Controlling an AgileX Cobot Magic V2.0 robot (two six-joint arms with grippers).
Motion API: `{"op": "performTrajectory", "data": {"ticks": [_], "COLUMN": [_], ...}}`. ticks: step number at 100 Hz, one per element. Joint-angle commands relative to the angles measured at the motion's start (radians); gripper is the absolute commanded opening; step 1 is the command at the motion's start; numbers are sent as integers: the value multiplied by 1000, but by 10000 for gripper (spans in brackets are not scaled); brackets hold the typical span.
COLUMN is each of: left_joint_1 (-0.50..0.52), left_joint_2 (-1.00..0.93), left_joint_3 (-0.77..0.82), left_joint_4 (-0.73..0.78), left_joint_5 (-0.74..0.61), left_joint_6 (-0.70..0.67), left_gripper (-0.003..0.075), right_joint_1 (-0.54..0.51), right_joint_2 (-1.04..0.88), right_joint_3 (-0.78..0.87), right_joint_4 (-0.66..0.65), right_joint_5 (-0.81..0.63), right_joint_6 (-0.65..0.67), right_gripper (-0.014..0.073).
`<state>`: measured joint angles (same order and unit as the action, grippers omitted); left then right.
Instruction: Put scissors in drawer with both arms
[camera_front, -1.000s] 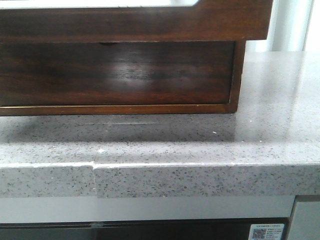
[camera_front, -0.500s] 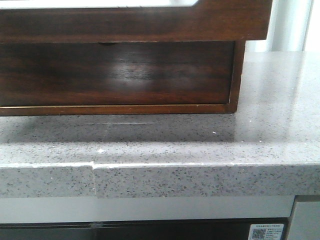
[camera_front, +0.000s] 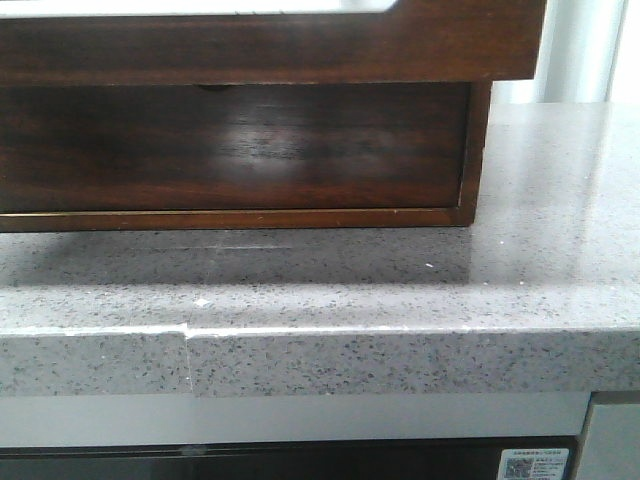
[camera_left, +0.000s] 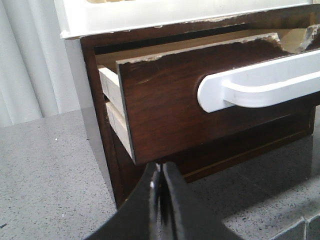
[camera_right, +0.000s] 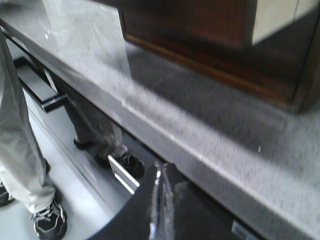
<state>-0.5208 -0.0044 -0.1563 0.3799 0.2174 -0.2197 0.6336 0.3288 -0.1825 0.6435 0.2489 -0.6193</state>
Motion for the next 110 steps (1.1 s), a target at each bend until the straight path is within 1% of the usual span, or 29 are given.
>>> {"op": "performTrajectory", "data": {"ticks": [1,27,65,69,74,78,85,95,105,108,110], "left_joint_1": [-3,-3,-1,2,7,20,56,128,215,240,259], "left_joint_2": [-27,-27,-27,-27,-27,-27,-27,-27,-27,-27,-27], "left_joint_3": [-26,-26,-22,-15,-2,11,42,109,182,176,174], "left_joint_4": [-6,-6,-10,-39,-131,-225,-293,-319,-319,-319,-319], "left_joint_5": [-80,-80,-80,-80,-78,-62,-48,-75,-183,-138,-135], "left_joint_6": [-8,-8,-8,-8,-8,-8,-8,-6,-2,11,32], "left_gripper": [-22,-22,-22,-22,-22,-22,-22,-22,-22,-22,-22], "right_joint_1": [-1,-1,-1,-1,-1,-1,-1,-1,-1,-1,-1], "right_joint_2": [1,1,1,1,1,1,1,1,1,1,1], "right_joint_3": [-4,41,46,46,46,46,46,46,46,46,46], "right_joint_4": [19,19,19,19,19,19,19,19,19,19,19], "right_joint_5": [-74,-58,-53,-53,-53,-53,-53,-53,-53,-53,-53], "right_joint_6": [1,1,1,1,1,1,1,1,1,1,1], "right_gripper": [-41,-41,-41,-41,-41,-41,-41,-41,-41,-41,-41]}}
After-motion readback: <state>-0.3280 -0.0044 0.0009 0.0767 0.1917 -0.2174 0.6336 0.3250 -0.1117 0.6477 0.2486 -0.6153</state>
